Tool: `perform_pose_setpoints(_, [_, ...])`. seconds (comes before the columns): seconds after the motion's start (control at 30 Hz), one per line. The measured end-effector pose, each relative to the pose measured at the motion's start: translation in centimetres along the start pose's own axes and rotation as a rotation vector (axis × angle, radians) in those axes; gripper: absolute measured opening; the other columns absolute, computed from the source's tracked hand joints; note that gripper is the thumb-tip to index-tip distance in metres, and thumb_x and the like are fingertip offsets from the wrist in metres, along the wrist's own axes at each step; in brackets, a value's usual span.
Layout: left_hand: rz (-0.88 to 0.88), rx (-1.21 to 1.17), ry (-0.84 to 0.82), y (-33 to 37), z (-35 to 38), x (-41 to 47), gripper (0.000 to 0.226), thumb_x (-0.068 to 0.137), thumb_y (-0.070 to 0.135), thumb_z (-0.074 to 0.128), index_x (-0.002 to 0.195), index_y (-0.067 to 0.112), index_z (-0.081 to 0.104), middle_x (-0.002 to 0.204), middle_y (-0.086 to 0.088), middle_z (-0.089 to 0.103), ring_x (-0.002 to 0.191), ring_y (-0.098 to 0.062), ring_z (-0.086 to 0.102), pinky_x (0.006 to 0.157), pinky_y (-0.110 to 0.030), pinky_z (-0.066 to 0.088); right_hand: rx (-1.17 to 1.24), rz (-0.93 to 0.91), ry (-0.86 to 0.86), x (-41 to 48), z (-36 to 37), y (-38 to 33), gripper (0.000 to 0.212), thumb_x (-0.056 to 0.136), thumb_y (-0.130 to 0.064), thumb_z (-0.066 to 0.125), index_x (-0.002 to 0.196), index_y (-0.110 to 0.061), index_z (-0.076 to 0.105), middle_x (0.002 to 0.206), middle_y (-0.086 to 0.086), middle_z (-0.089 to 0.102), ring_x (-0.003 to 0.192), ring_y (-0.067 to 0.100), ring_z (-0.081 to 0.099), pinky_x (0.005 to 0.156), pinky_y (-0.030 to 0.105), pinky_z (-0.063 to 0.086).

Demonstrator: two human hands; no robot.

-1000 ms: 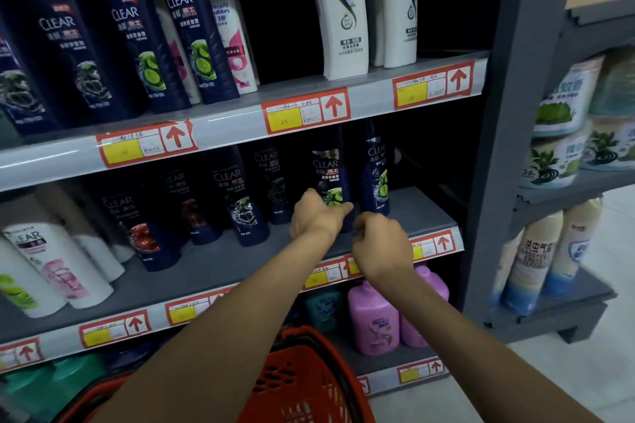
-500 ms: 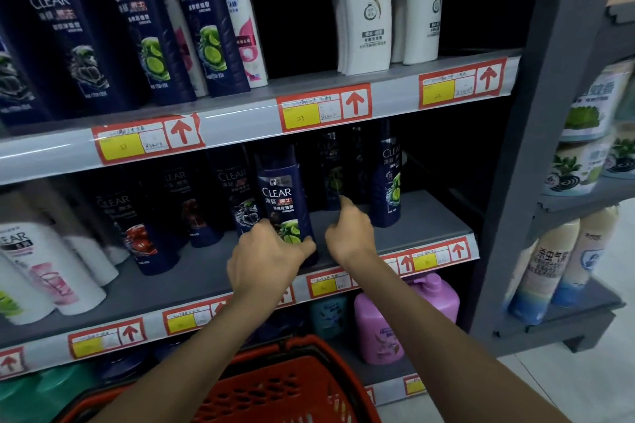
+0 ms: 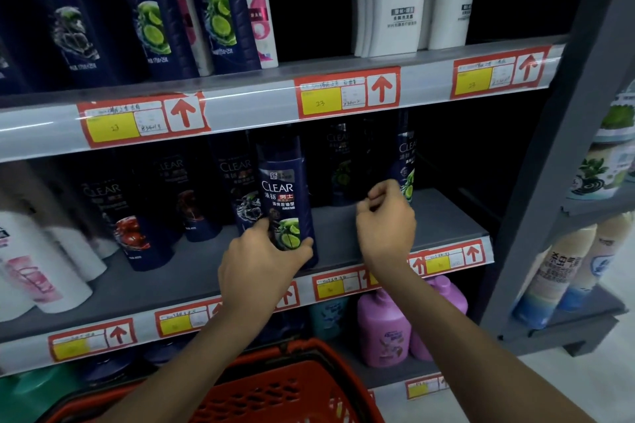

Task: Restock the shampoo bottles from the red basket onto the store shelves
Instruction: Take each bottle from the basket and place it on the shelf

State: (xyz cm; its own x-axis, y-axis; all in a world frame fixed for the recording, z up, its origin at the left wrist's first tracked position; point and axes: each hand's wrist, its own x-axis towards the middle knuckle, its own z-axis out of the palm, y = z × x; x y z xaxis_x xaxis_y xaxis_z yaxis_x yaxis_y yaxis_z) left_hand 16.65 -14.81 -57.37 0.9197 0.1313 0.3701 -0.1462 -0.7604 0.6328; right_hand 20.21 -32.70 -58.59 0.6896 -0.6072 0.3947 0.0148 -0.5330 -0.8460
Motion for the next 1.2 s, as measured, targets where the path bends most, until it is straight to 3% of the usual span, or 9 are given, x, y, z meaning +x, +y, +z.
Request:
perform_pose_setpoints(0.07, [0.008, -0.016, 0.015, -0.3, 0.2, -0.1, 0.037, 0.076, 0.062, 0.077, 0.091, 0.03, 0.065, 0.069, 0.014, 0.071, 0.066, -0.01, 0.069, 0.057, -0.038, 0.061, 0.029, -0.039, 0.111, -0.2, -1.0, 0.4, 0.016, 0.087, -0.016, 0.065, 0.09, -0.021, 0.05, 0.082, -0.005, 0.057, 0.074, 0.016, 0.054, 0.066, 0.034, 0.044])
perform_pose_setpoints(0.17, [-0.003, -0.068, 0.02, -0.3, 0.6, -0.2, 0.038, 0.076, 0.061, 0.08, 0.097, 0.033, 0.066, 0.077, 0.019, 0.071, 0.073, -0.008, 0.071, 0.065, -0.039, 0.063, 0.076, -0.06, 0.178, 0.1, -1.8, 1.1, 0.027, 0.083, -0.016, 0.068, 0.097, -0.018, 0.045, 0.097, 0.0, 0.052, 0.082, 0.023, 0.054, 0.068, 0.038, 0.045])
perform_pose_setpoints(0.37, [0.004, -0.087, 0.012, 1.9, 2.4, 0.0, 0.058, 0.071, 0.071, 0.079, 0.11, 0.03, 0.071, 0.078, 0.019, 0.07, 0.078, -0.009, 0.071, 0.066, -0.039, 0.063, 0.002, 0.042, -0.059, 2.5, -3.0, 3.0, 0.085, 0.077, -0.006, 0.071, 0.153, -0.015, 0.035, 0.138, 0.011, 0.048, 0.126, 0.031, 0.047, 0.105, 0.042, 0.045])
perform_pose_setpoints(0.57, [-0.055, -0.043, 0.034, 5.8, 5.5, 1.1, 0.061, 0.068, 0.077, 0.077, 0.107, 0.031, 0.068, 0.079, 0.014, 0.071, 0.077, -0.013, 0.069, 0.063, -0.036, 0.06, -0.062, 0.015, -0.186, 3.8, -3.4, 4.2, 0.064, 0.087, -0.012, 0.076, 0.144, -0.018, 0.047, 0.124, 0.01, 0.067, 0.114, 0.032, 0.064, 0.092, 0.035, 0.05])
perform_pose_setpoints(0.7, [-0.083, -0.002, 0.061, 7.1, 7.2, 1.7, 0.072, 0.071, 0.076, 0.074, 0.123, 0.028, 0.064, 0.092, 0.009, 0.074, 0.088, -0.021, 0.071, 0.065, -0.034, 0.056, -0.089, 0.005, -0.151, 4.0, -3.0, 4.4, 0.072, 0.085, -0.023, 0.082, 0.147, -0.014, 0.047, 0.132, 0.011, 0.063, 0.121, 0.031, 0.06, 0.097, 0.037, 0.048])
perform_pose_setpoints(0.83, [-0.092, -0.031, 0.006, 7.5, 8.3, 2.5, 0.064, 0.076, 0.065, 0.079, 0.125, 0.027, 0.064, 0.102, 0.003, 0.076, 0.092, -0.025, 0.072, 0.067, -0.036, 0.058, -0.136, 0.008, -0.129, 3.9, -2.8, 4.0, 0.077, 0.083, -0.026, 0.085, 0.148, -0.013, 0.047, 0.133, 0.014, 0.056, 0.121, 0.033, 0.058, 0.096, 0.036, 0.047])
perform_pose_setpoints(0.97, [-0.029, -0.045, -0.126, 6.0, 9.7, 2.7, 0.05, 0.083, 0.033, 0.083, 0.127, 0.027, 0.06, 0.109, 0.003, 0.074, 0.096, -0.023, 0.071, 0.074, -0.037, 0.059, -0.127, -0.021, -0.207, 4.2, -3.1, 4.6, 0.067, 0.08, -0.012, 0.083, 0.14, -0.016, 0.055, 0.125, 0.012, 0.062, 0.115, 0.032, 0.061, 0.094, 0.036, 0.049])
perform_pose_setpoints(1.07, [-0.052, -0.158, -0.147, 4.9, 10.1, 3.1, 0.051, 0.082, 0.03, 0.085, 0.128, 0.025, 0.064, 0.113, 0.005, 0.075, 0.098, -0.017, 0.072, 0.082, -0.037, 0.061, -0.074, -0.001, -0.216, 4.5, -3.4, 4.8, 0.052, 0.084, -0.009, 0.08, 0.132, -0.016, 0.061, 0.119, 0.007, 0.071, 0.111, 0.028, 0.067, 0.092, 0.033, 0.052])
perform_pose_setpoints(1.2, [-0.134, -0.322, -0.139, 4.3, 10.0, 3.2, 0.055, 0.076, 0.031, 0.091, 0.124, 0.02, 0.064, 0.102, 0.01, 0.072, 0.091, -0.008, 0.068, 0.082, -0.028, 0.057, -0.136, 0.025, -0.176, 4.4, -3.1, 5.1, 0.055, 0.088, -0.017, 0.08, 0.138, -0.012, 0.058, 0.126, 0.01, 0.071, 0.118, 0.03, 0.065, 0.097, 0.038, 0.052])
